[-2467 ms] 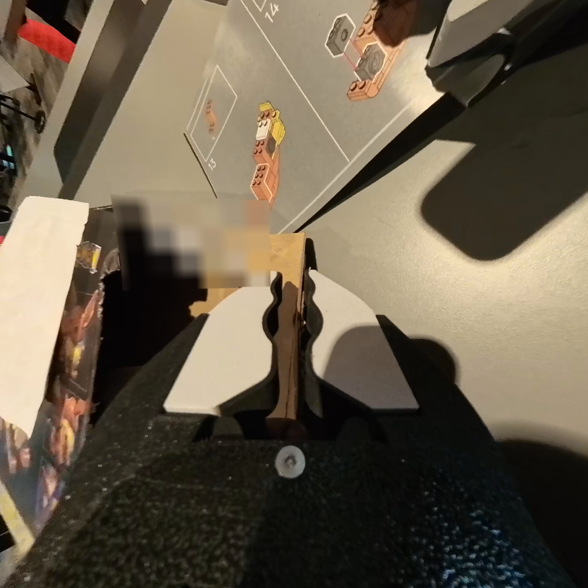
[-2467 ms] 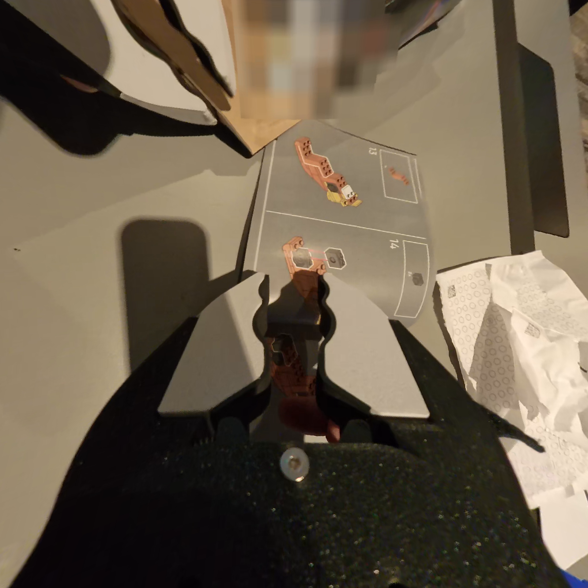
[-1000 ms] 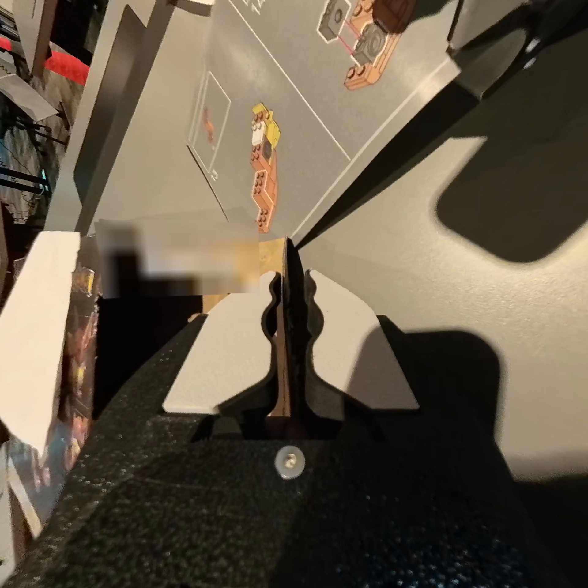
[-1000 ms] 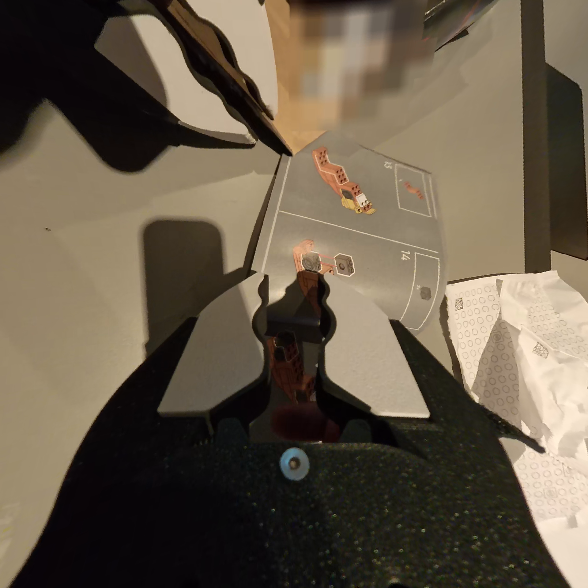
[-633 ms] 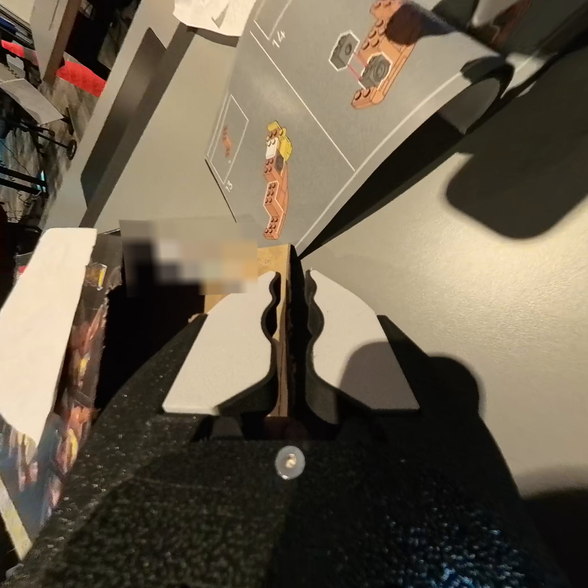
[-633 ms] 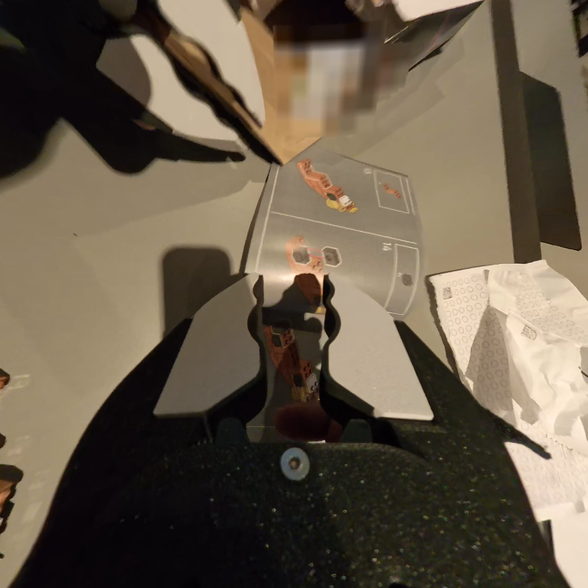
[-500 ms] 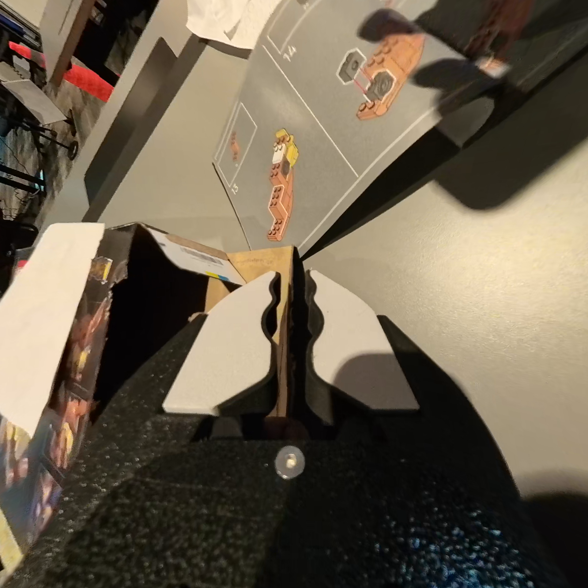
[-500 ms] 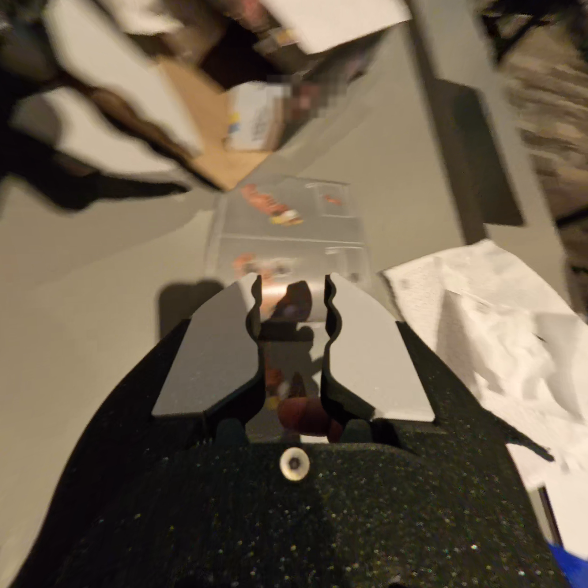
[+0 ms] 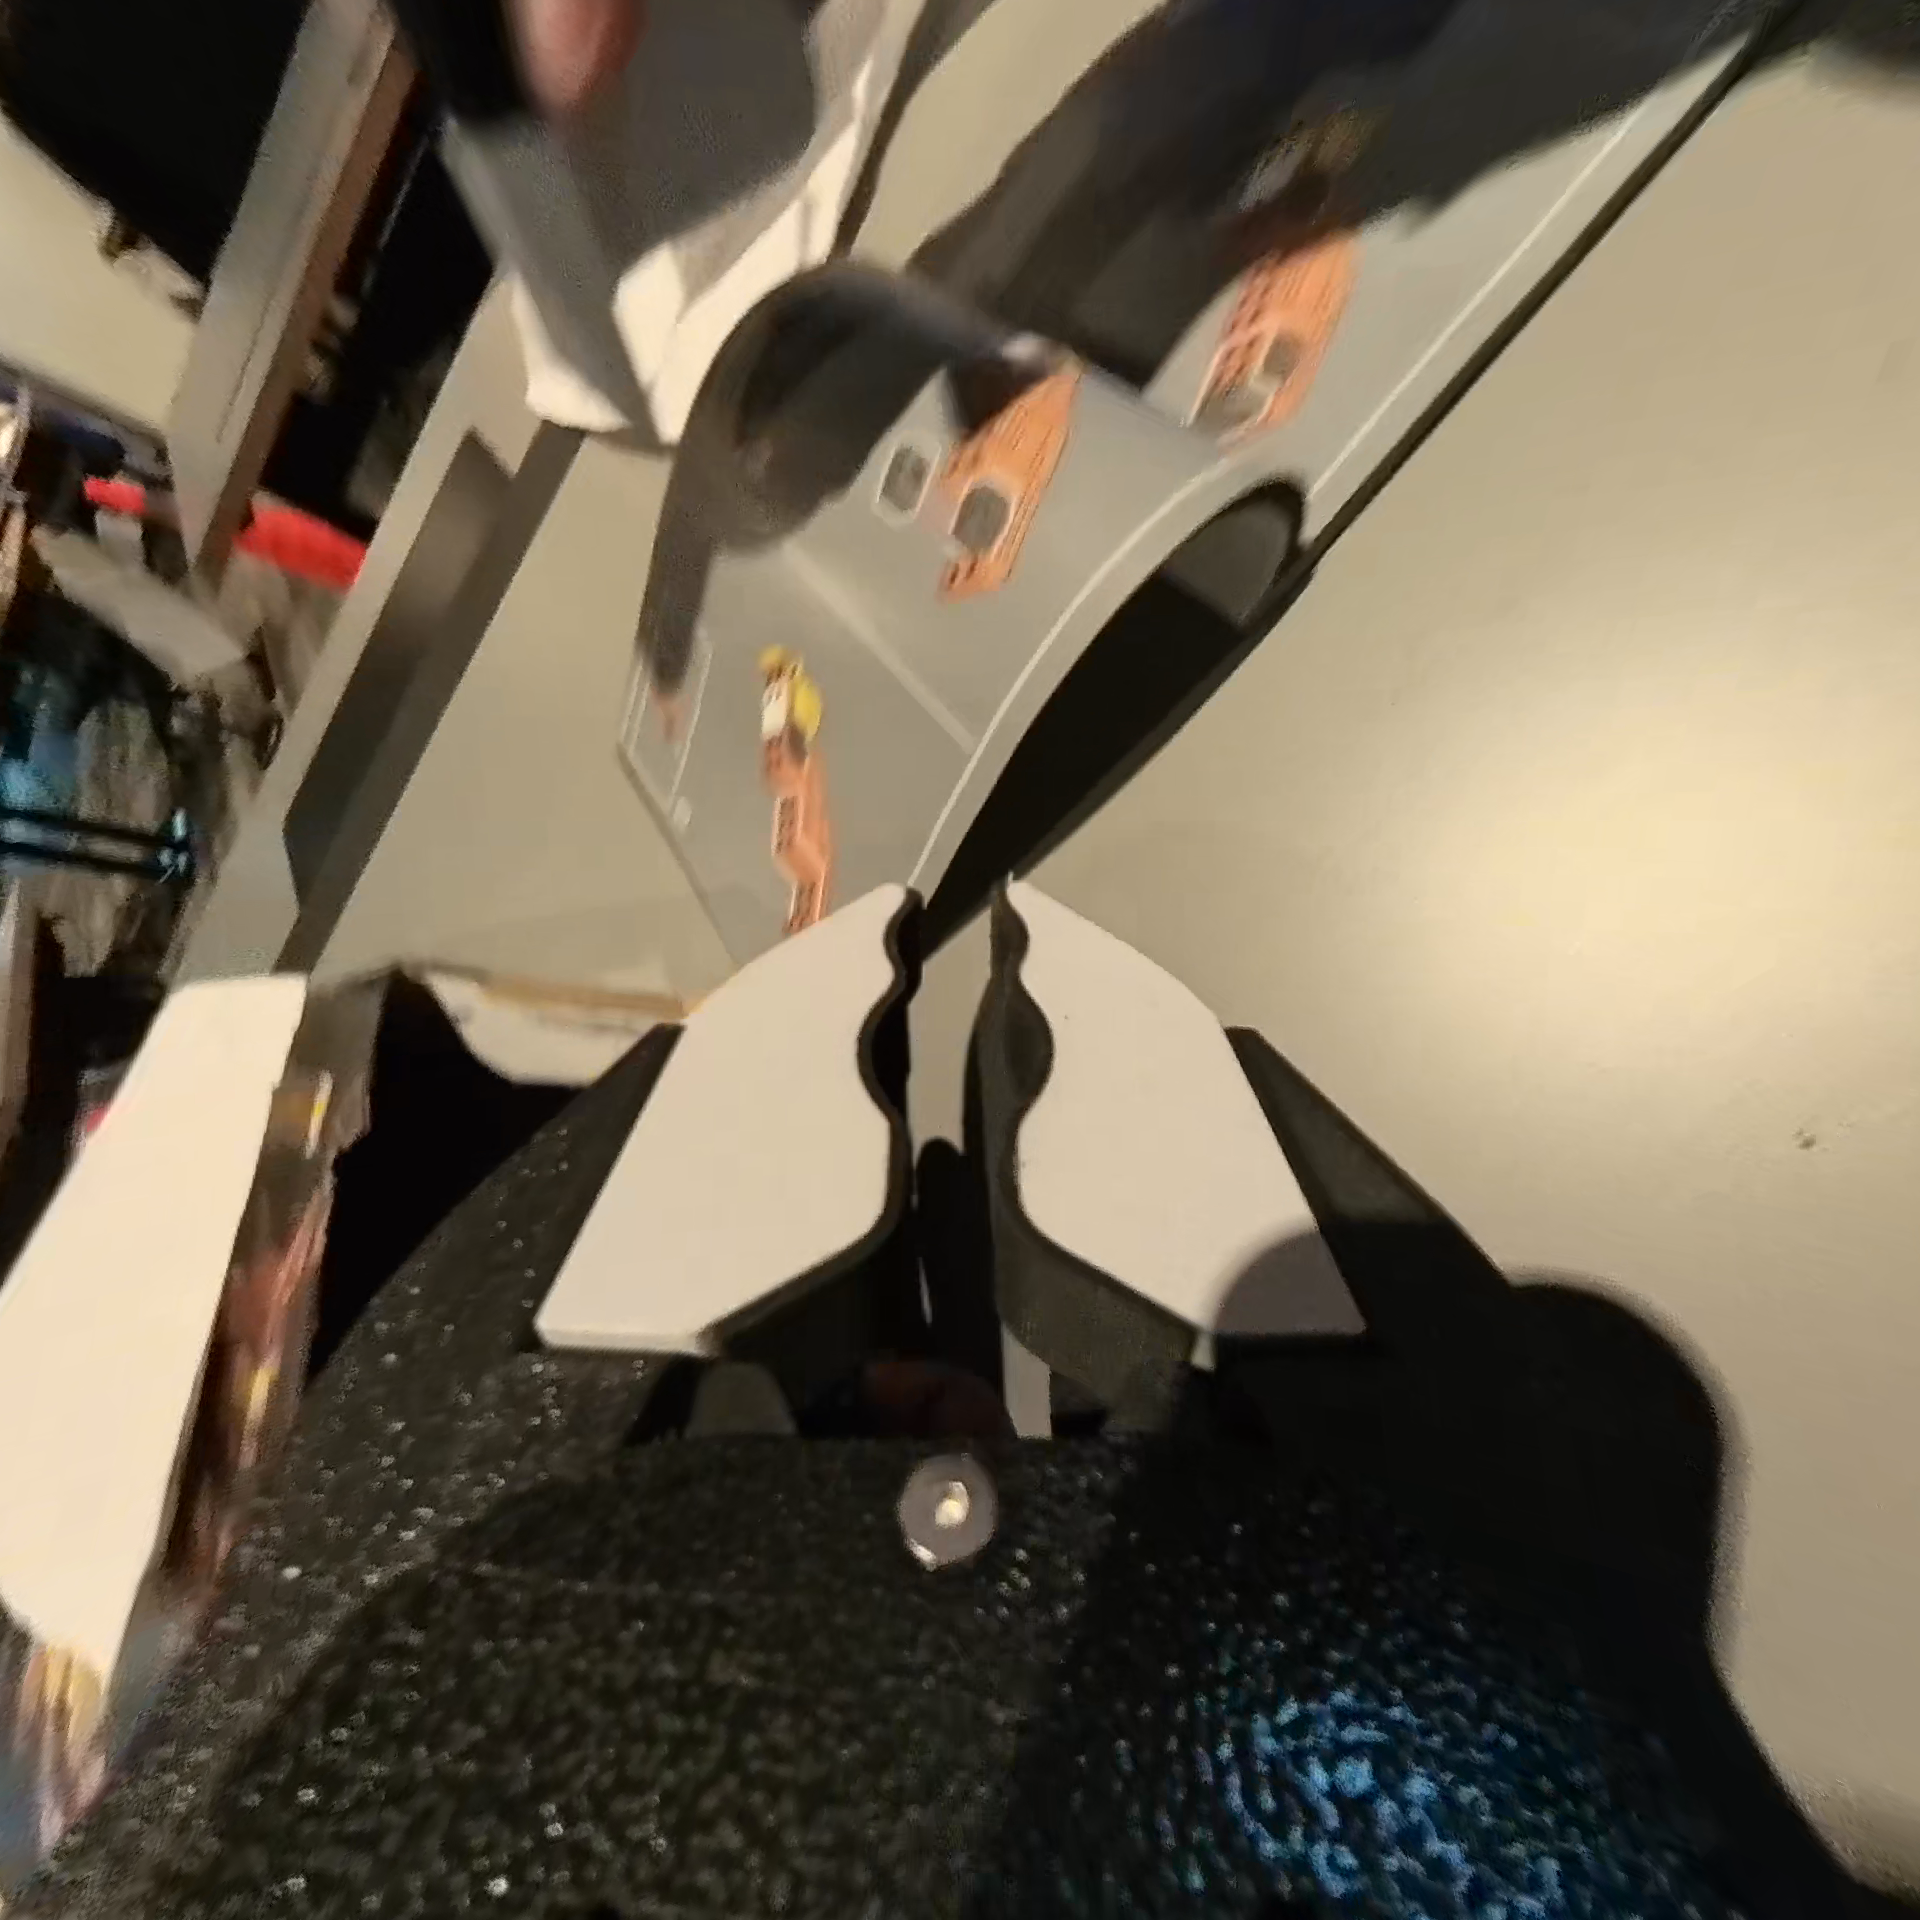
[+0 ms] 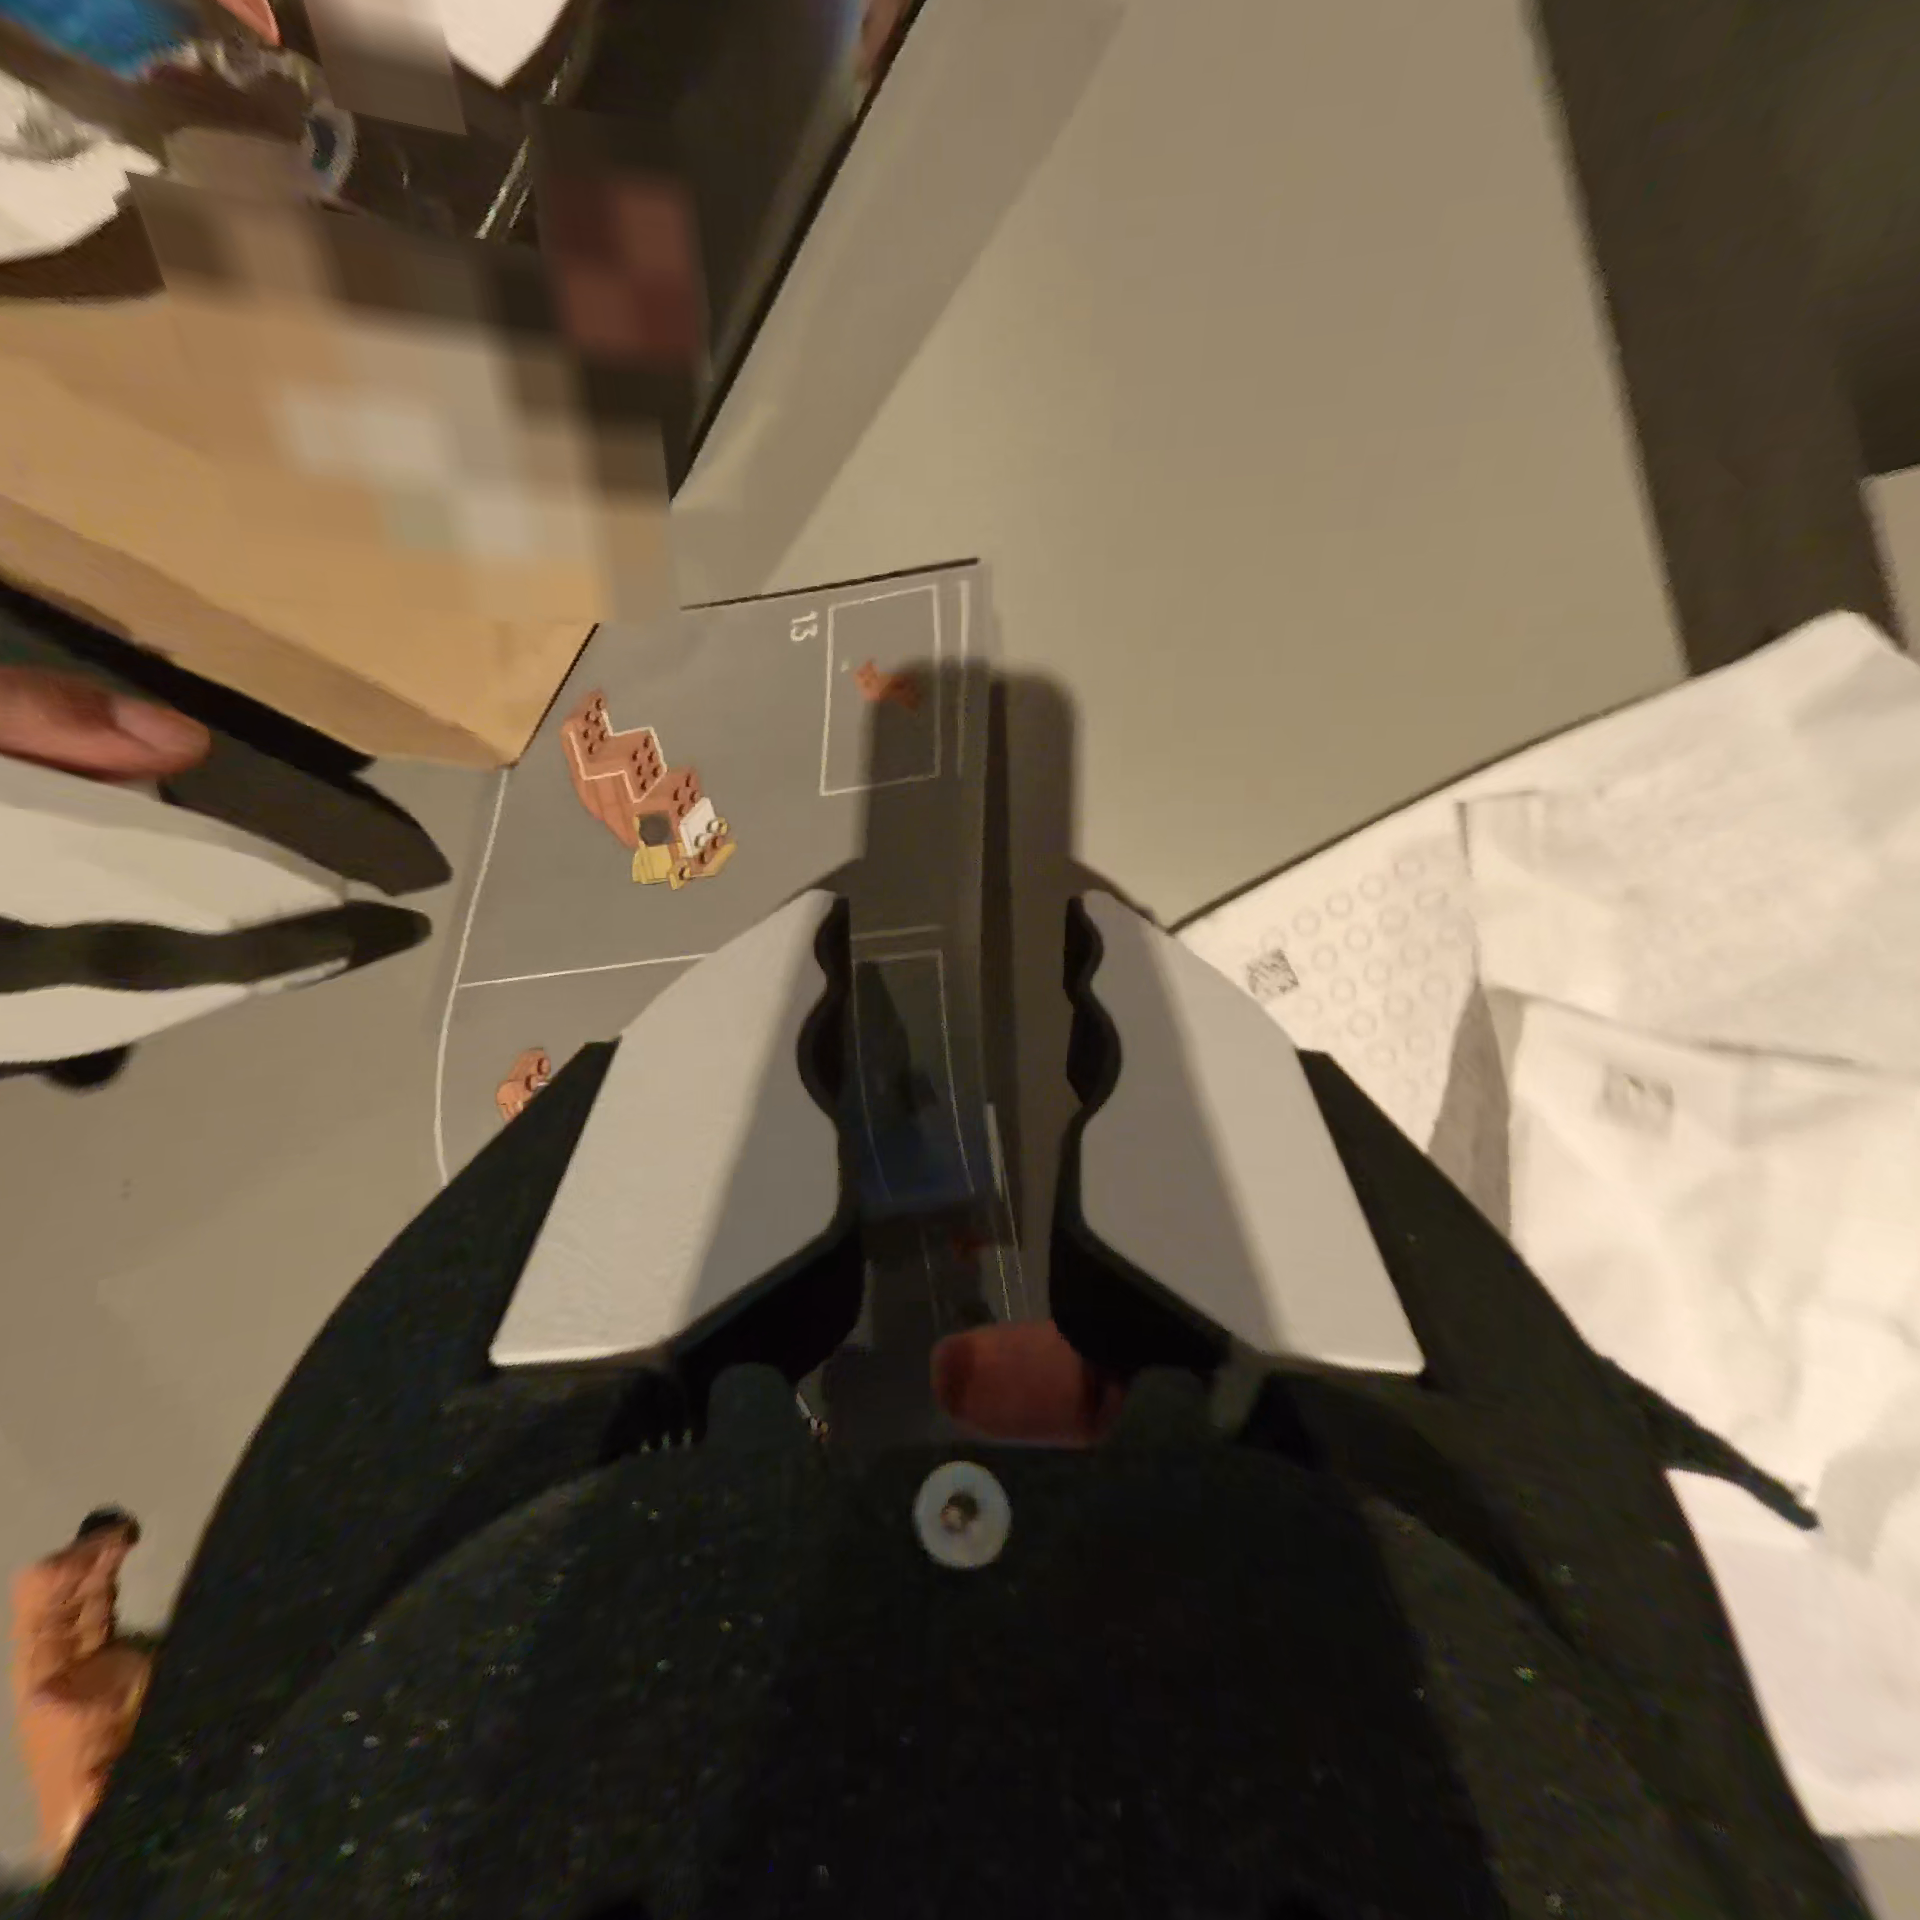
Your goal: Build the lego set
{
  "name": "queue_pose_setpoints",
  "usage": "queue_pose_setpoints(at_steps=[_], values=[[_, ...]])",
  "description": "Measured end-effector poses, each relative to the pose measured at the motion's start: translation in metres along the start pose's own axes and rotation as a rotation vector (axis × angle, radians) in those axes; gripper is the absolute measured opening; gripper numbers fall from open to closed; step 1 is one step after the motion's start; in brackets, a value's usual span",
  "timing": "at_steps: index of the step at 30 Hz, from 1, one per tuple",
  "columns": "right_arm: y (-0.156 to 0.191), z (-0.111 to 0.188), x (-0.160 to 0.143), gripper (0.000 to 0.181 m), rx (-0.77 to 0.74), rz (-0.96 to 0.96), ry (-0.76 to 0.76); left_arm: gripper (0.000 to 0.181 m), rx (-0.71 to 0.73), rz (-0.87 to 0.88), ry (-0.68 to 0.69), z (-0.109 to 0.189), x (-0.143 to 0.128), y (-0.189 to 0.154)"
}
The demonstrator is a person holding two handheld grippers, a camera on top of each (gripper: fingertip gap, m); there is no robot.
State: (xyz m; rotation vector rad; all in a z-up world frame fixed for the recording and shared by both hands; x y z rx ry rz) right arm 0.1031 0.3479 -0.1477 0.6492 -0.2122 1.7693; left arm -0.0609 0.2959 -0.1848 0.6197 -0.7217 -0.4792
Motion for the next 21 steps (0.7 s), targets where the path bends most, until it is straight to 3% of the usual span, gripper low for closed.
queue_pose_setpoints(at_steps=[9, 21], values=[[0.003, -0.022, -0.003, 0.043, 0.047, 0.091, 0.203, 0.010, -0.049, -0.046, -0.036, -0.010, 0.016, -0.002], [0.016, -0.038, -0.003, 0.042, 0.093, 0.149, 0.243, 0.009, -0.058, -0.030, 0.000, -0.020, 0.008, -0.002]])
Point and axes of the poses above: each gripper's, where its closed fingertips meet, z back along the fingers, x out of its top, y = z × x across the jaws, the point moved 4 cm from there along z, back along the fingers, and after that the axes turned 11 degrees about -z, right-handed, at the moved point
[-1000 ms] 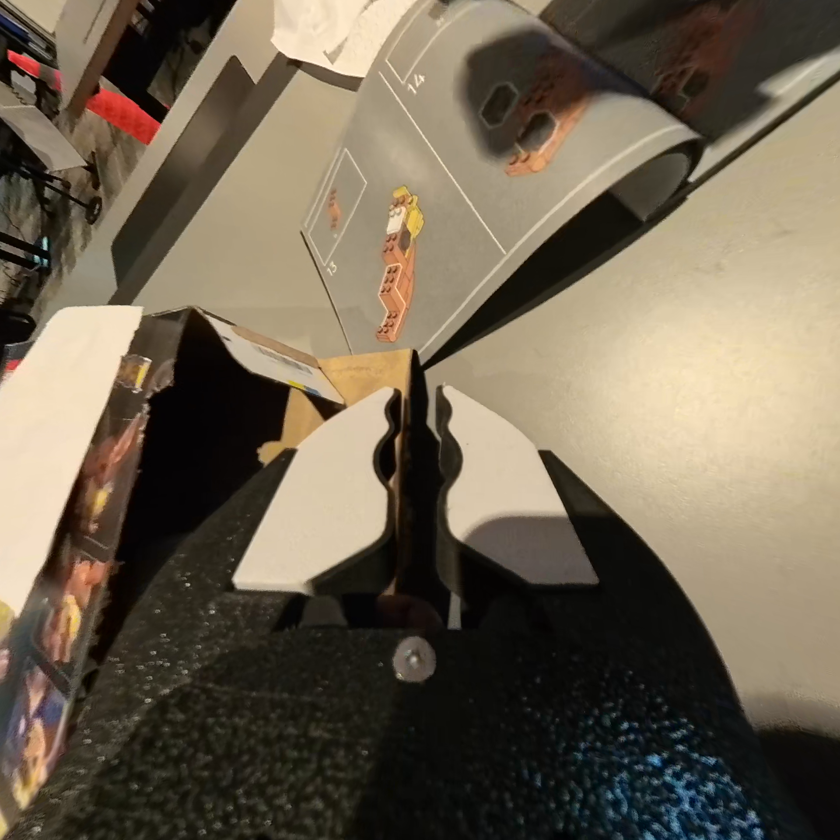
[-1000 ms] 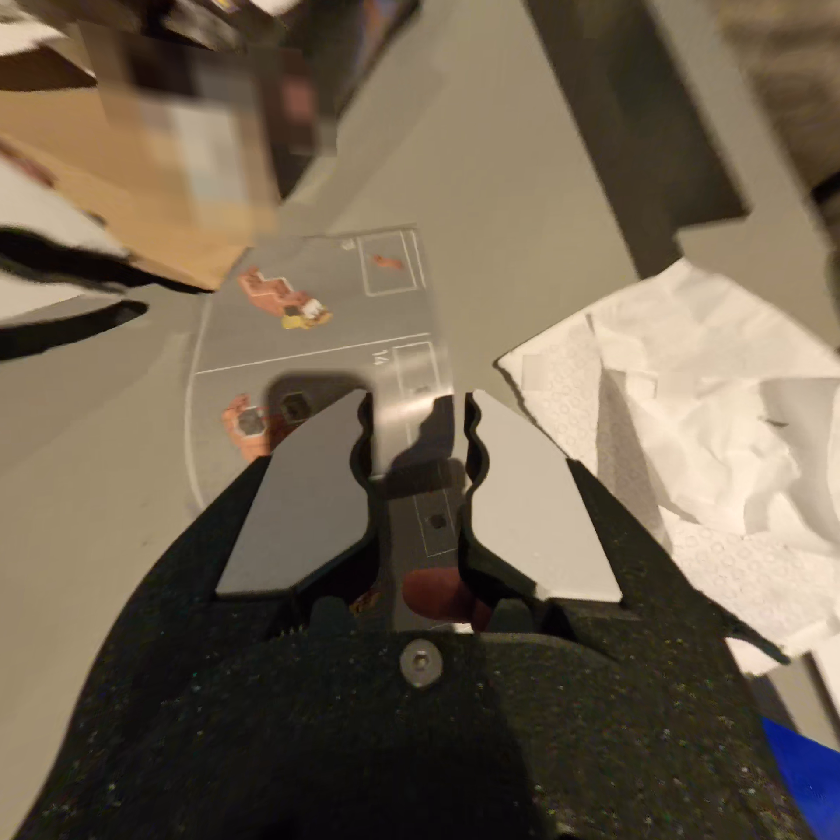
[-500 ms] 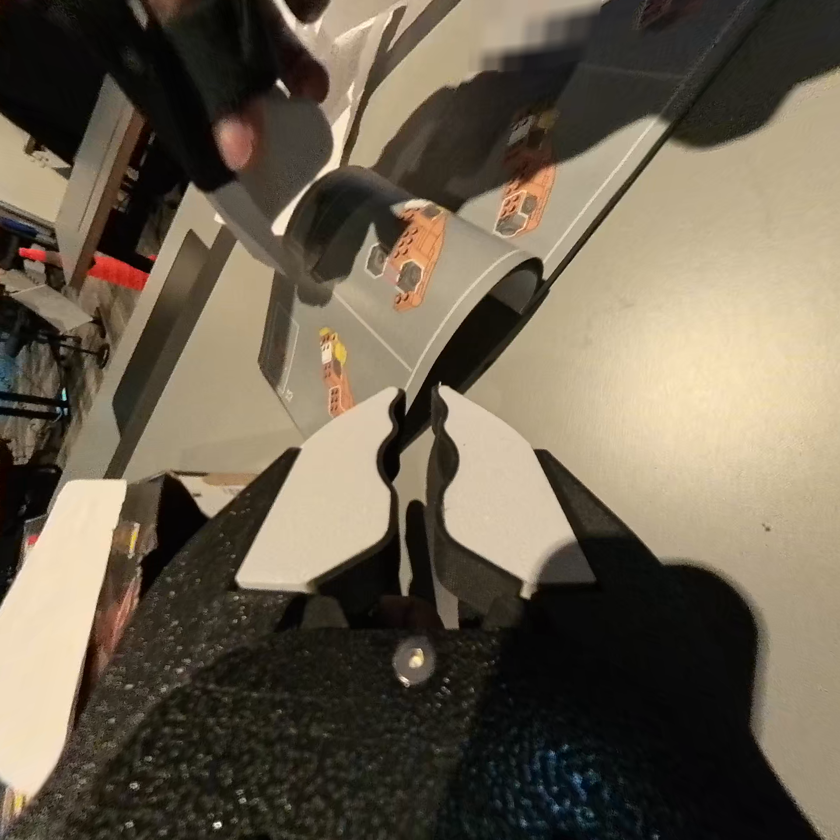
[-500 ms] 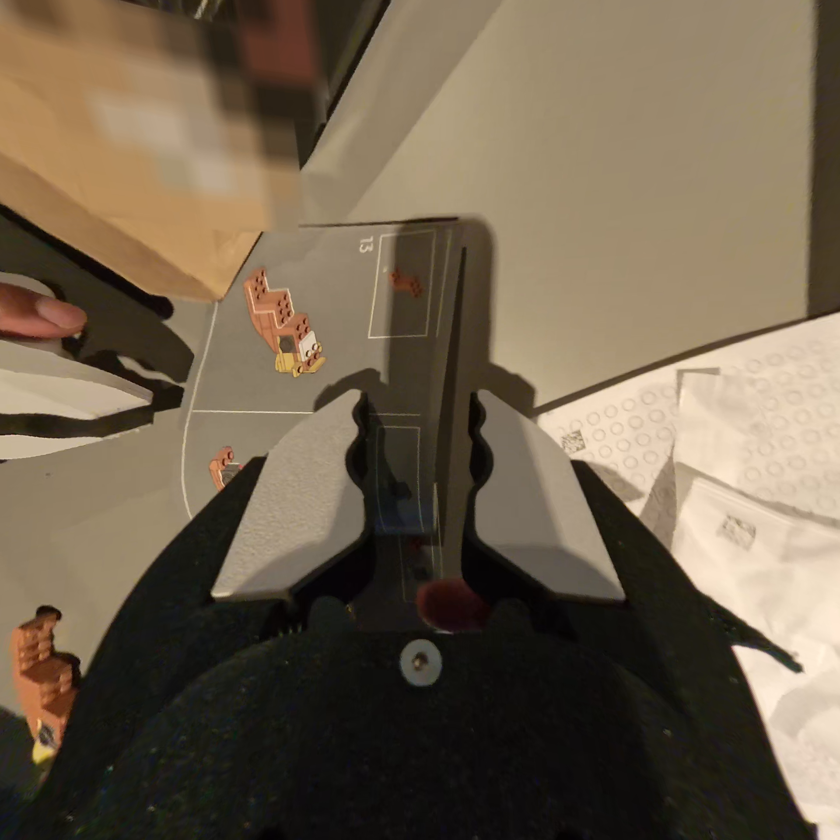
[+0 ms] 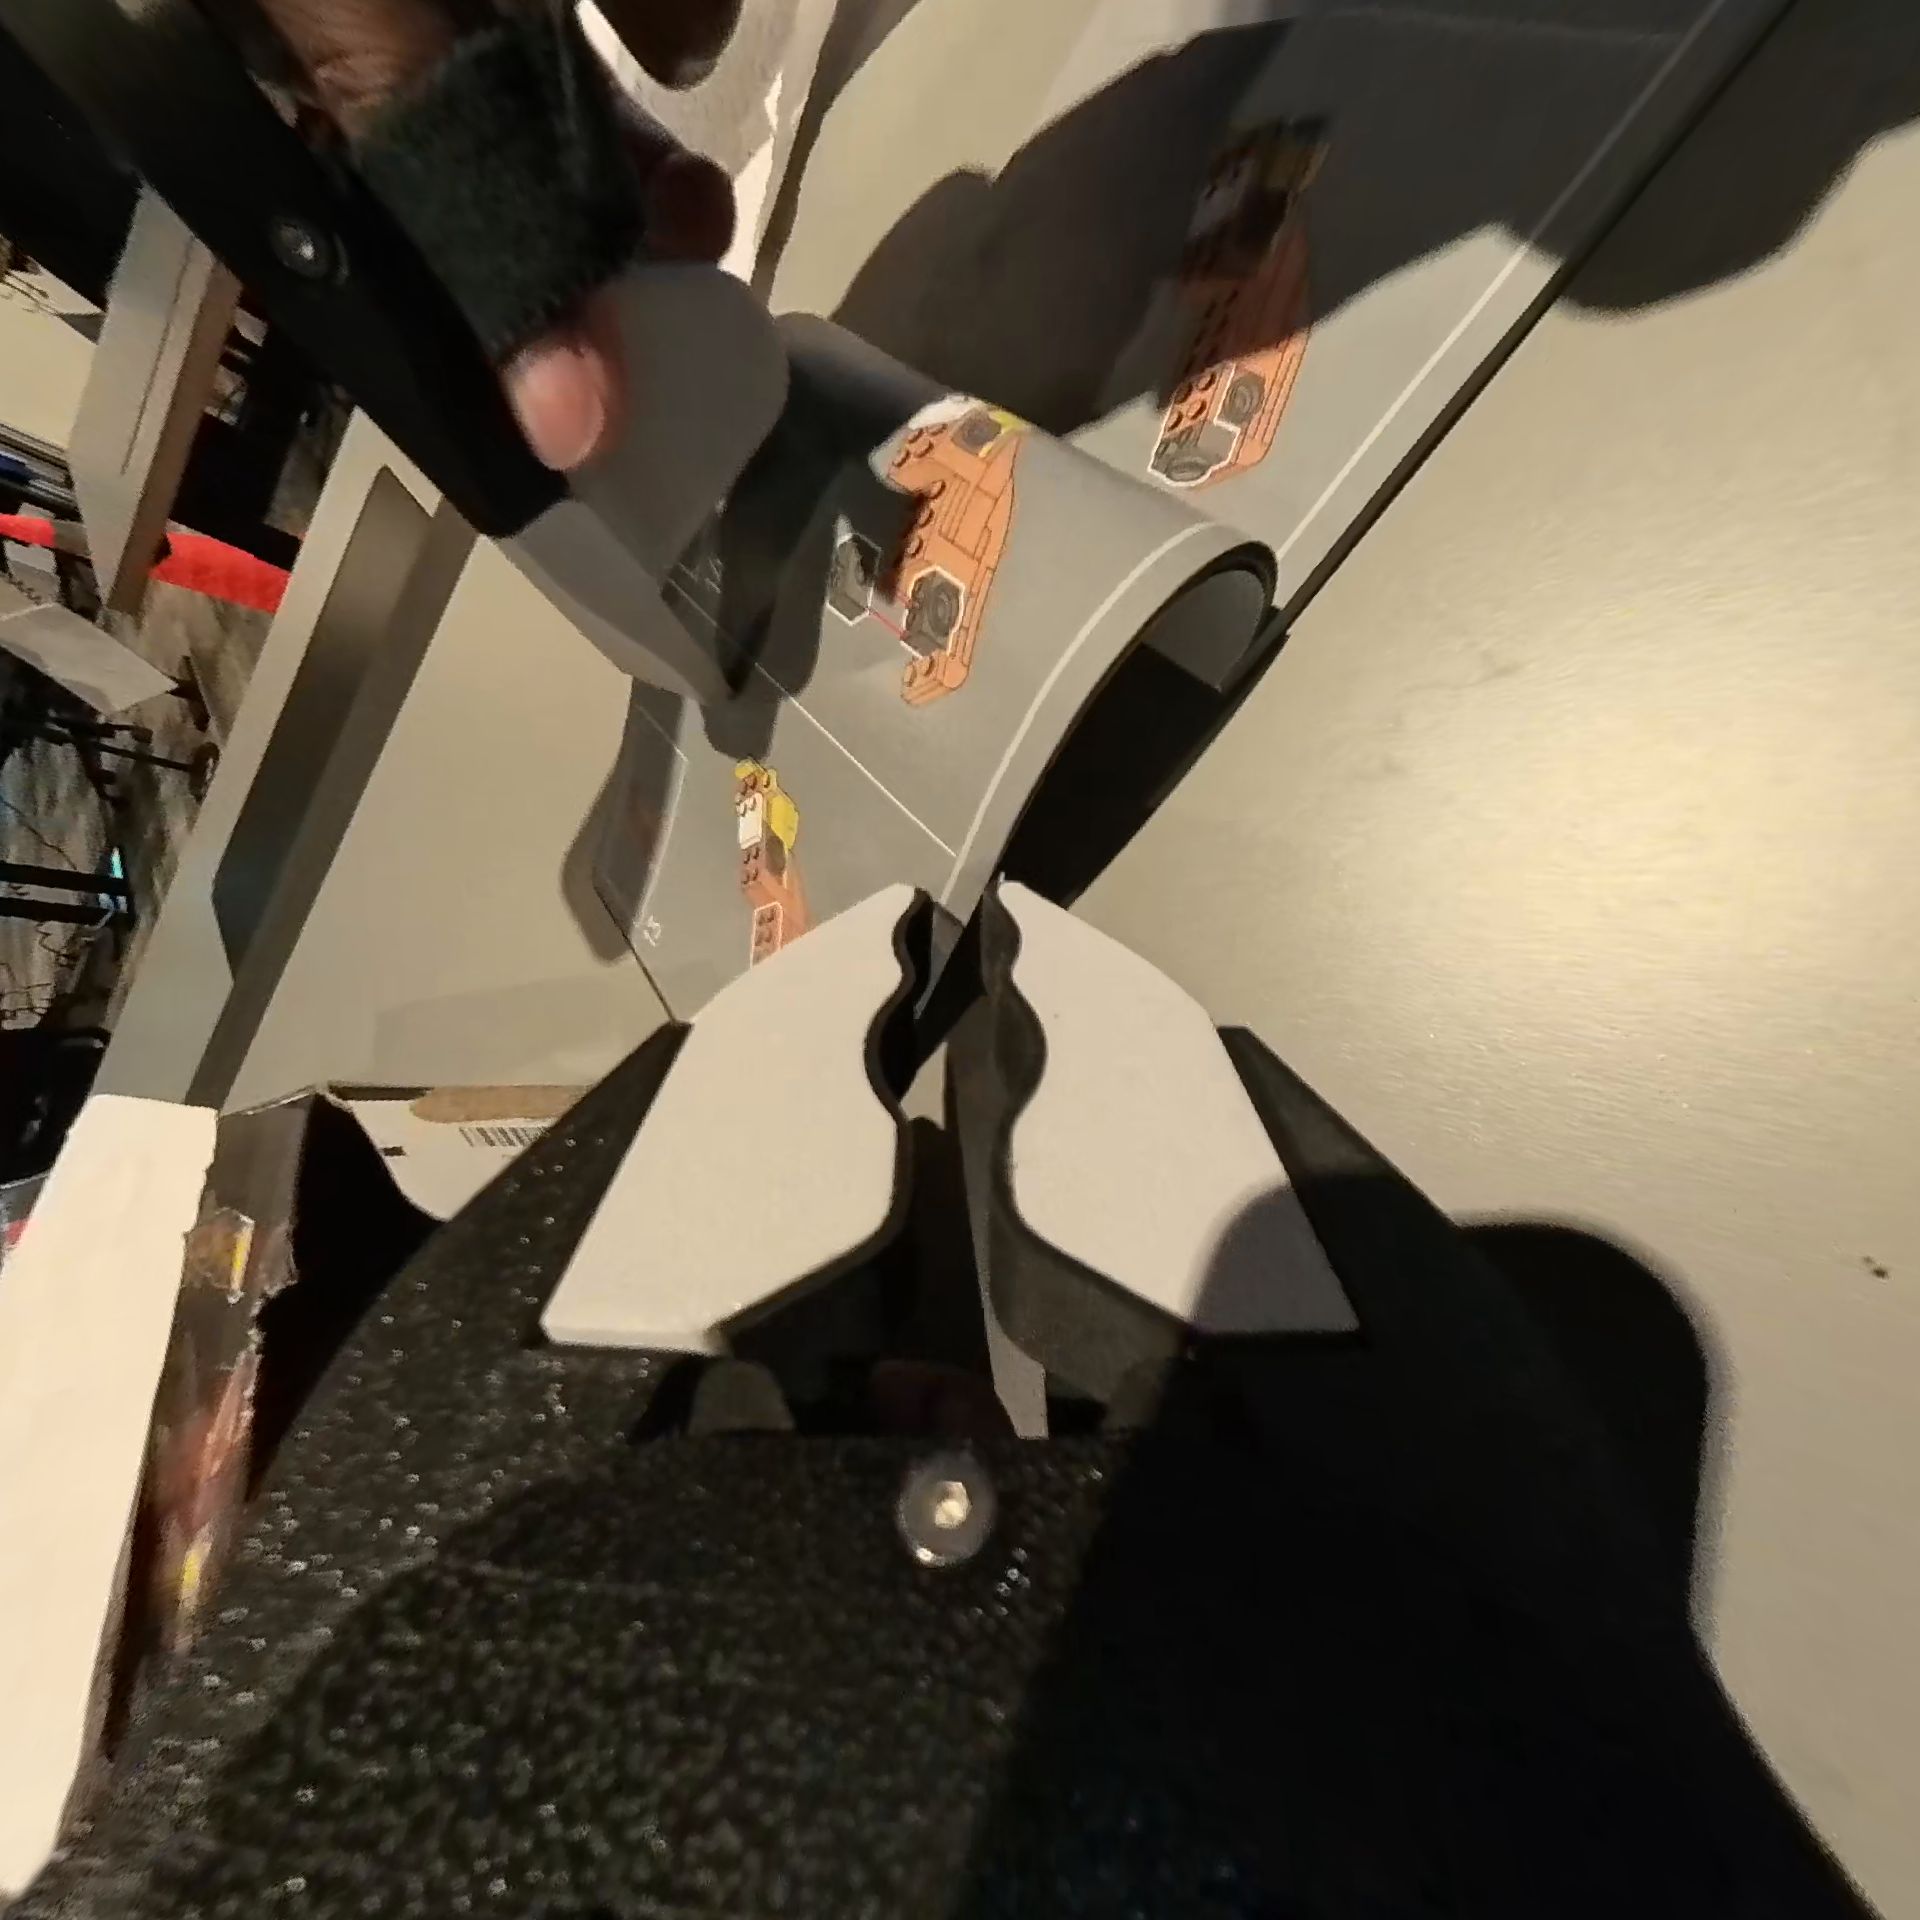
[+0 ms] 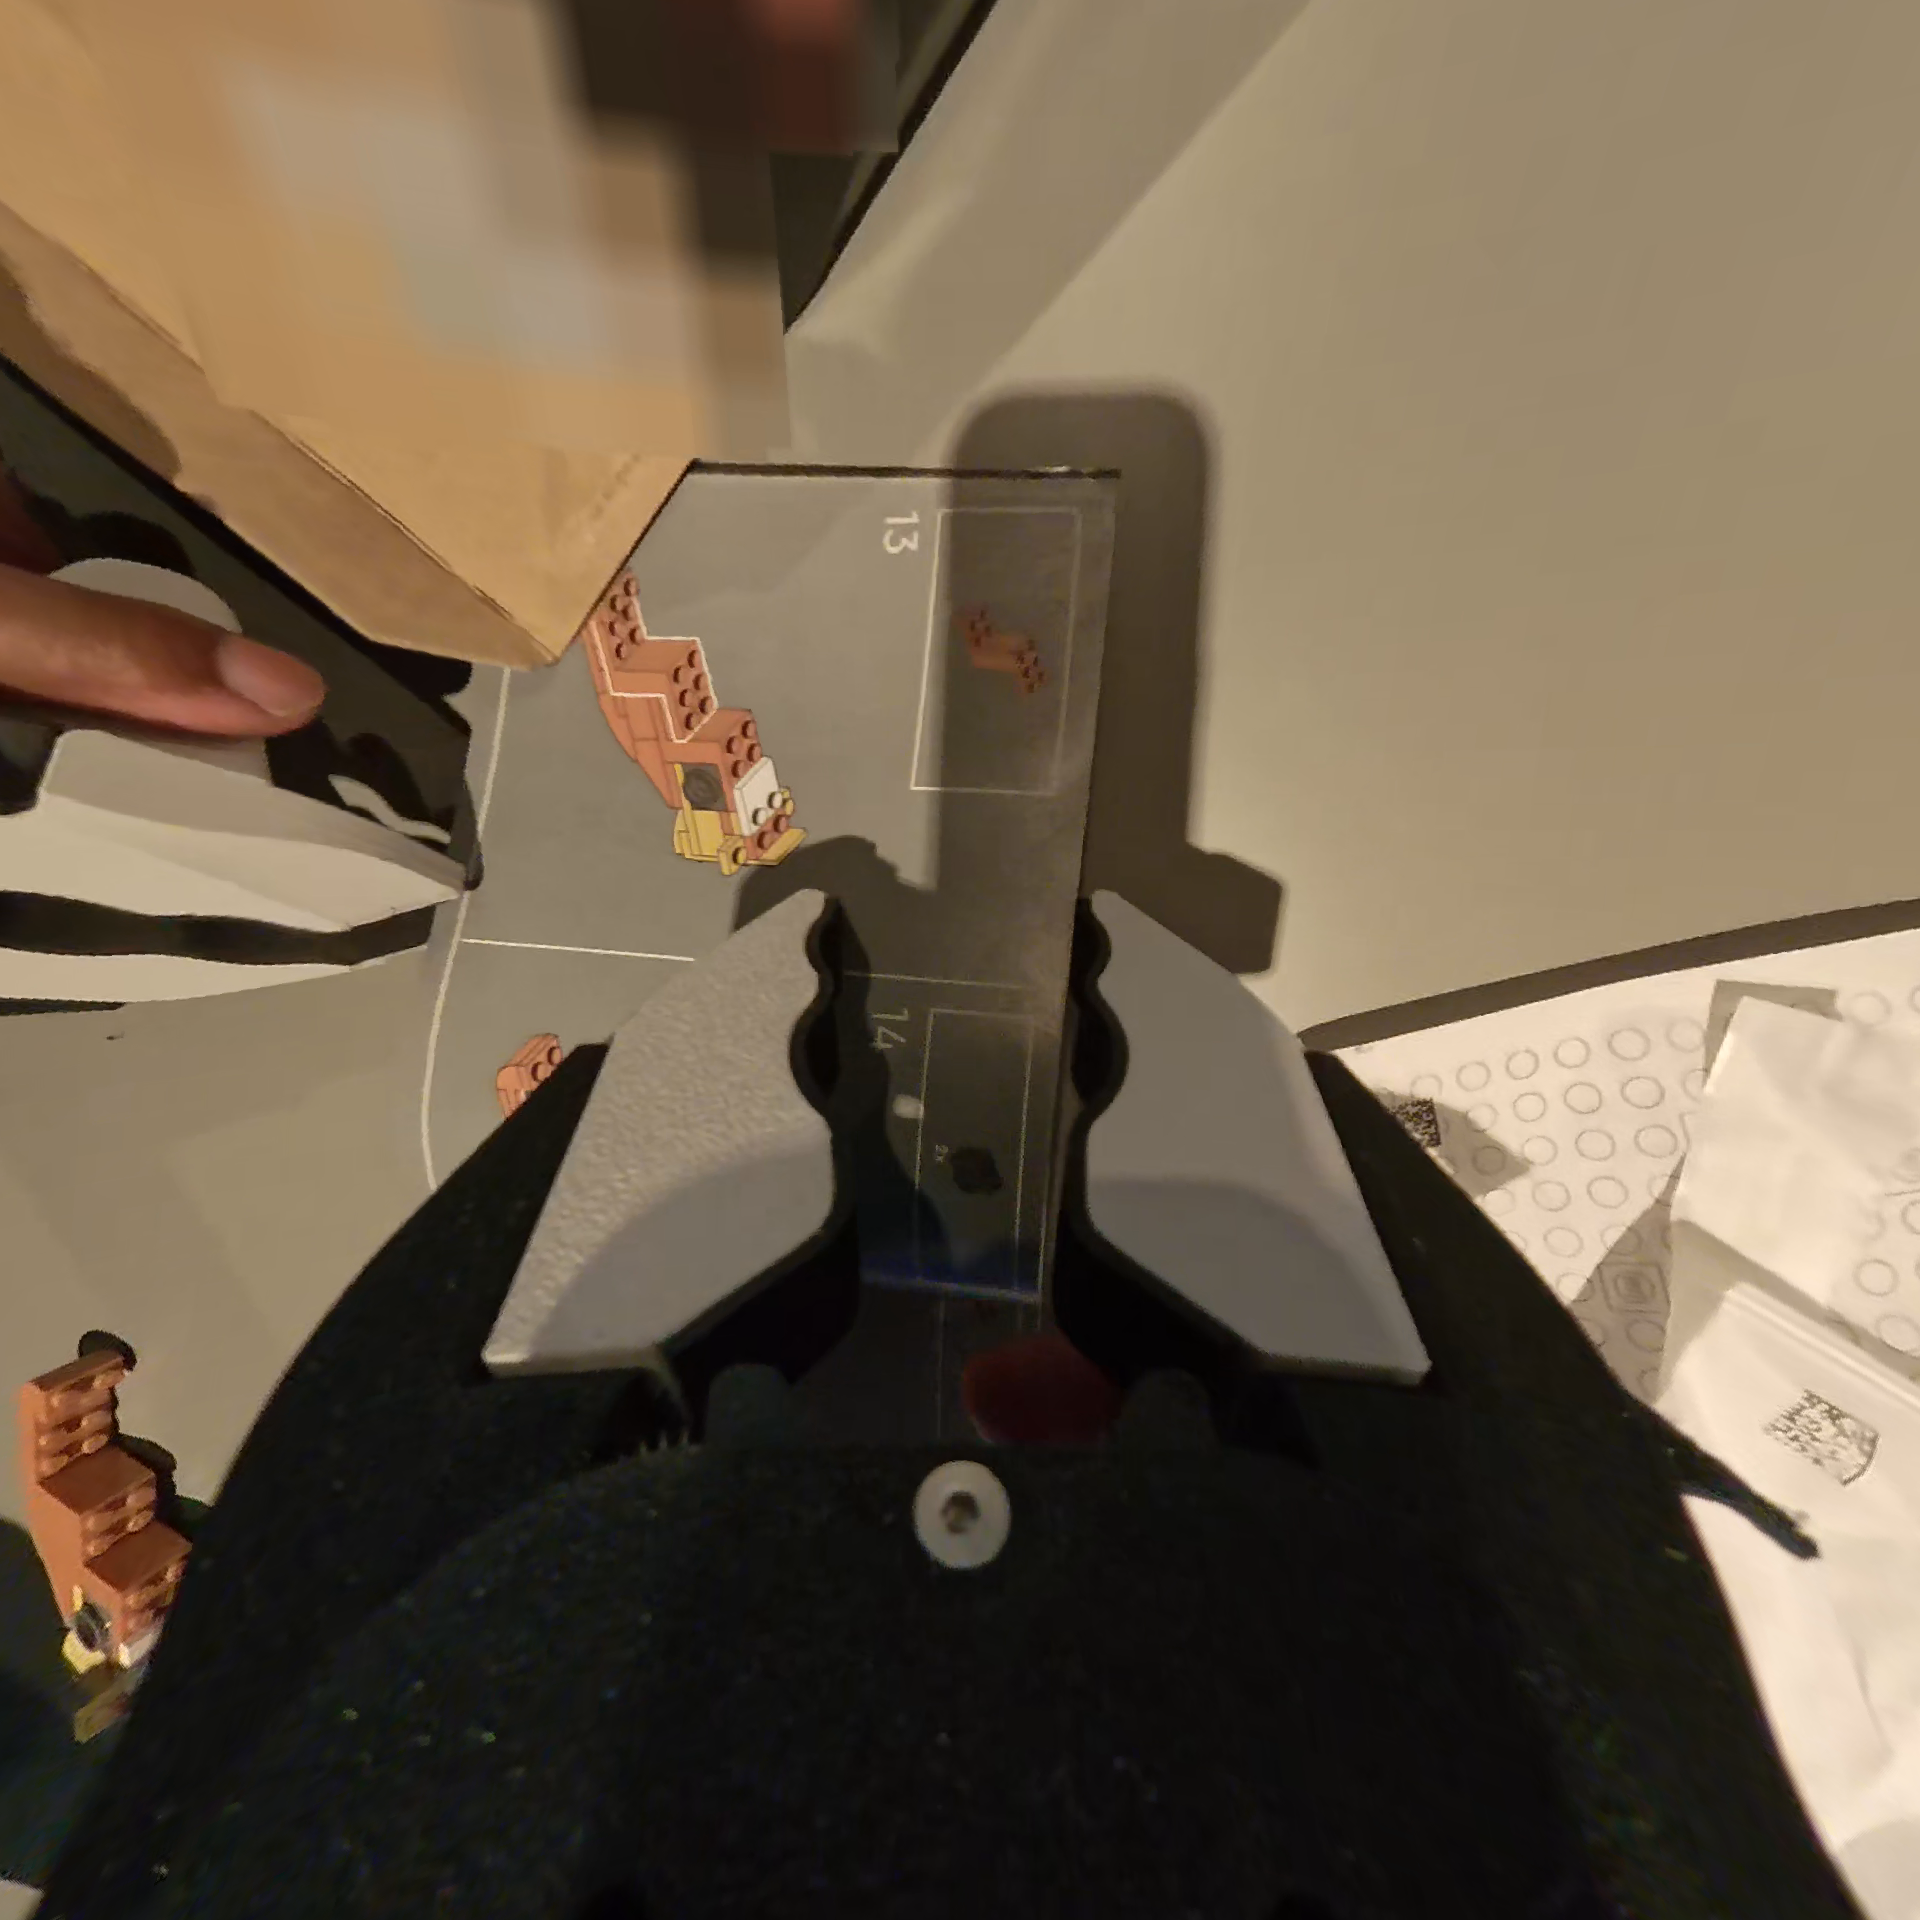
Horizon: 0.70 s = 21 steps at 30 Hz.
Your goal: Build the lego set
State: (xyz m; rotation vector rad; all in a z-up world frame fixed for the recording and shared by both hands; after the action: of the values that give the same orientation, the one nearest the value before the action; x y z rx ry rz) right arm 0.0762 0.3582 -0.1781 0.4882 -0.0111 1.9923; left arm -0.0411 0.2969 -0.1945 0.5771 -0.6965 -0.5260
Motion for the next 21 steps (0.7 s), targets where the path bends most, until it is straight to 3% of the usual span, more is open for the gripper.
queue_pose_setpoints(at_steps=[10, 16, 21], values=[[-0.007, 0.003, 0.003, 0.046, -0.017, -0.008, -0.051, 0.009, 0.006, -0.001, 0.016, 0.001, -0.005, -0.001], [-0.011, 0.036, 0.001, 0.047, -0.137, -0.056, -0.248, 0.010, 0.013, 0.000, 0.019, 0.000, -0.006, 0.000], [0.000, 0.053, -0.033, 0.045, -0.238, -0.106, -0.395, 0.010, 0.019, -0.001, 0.016, -0.003, -0.006, 0.001]])
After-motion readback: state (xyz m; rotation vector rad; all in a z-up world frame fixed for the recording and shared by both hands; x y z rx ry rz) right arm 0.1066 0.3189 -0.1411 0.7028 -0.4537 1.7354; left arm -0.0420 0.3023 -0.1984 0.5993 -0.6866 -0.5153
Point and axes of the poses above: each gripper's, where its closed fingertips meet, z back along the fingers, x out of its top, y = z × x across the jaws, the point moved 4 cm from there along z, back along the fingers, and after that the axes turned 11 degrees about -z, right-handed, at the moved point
